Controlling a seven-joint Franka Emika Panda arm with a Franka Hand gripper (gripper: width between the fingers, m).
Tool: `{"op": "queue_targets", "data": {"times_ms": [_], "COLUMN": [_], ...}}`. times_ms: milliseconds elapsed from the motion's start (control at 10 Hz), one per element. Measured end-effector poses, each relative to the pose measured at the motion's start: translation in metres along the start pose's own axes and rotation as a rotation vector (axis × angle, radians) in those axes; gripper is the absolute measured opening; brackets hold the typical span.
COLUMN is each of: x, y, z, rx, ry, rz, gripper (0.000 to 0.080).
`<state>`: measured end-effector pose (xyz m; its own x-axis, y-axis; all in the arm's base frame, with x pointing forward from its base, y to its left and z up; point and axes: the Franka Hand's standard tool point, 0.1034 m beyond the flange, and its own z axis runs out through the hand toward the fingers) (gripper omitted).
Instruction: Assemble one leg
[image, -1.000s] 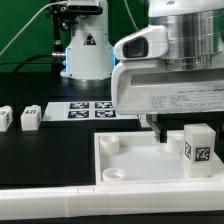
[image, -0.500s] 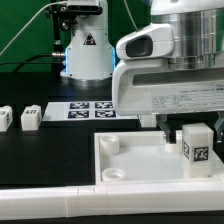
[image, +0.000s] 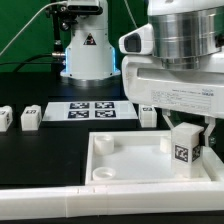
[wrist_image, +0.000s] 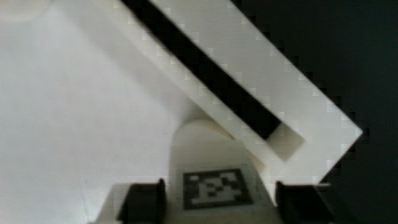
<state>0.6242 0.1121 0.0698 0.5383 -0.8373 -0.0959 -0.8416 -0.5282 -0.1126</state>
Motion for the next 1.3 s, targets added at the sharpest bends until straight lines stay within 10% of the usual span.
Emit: {"op": "queue_targets", "data": {"times_ms": [500, 900, 1300], "x": [-0.01, -0.017, -0.018], "y": [-0.019, -0.023, -0.022], "z": [0.004, 0.004, 0.005], "rx": [-0.025, -0.024, -0.026], "ry": [-0.03, 0.001, 0.002], "rz": [0.877, 0.963, 0.931], "gripper": [0.0296, 0.0297, 0.0615]}}
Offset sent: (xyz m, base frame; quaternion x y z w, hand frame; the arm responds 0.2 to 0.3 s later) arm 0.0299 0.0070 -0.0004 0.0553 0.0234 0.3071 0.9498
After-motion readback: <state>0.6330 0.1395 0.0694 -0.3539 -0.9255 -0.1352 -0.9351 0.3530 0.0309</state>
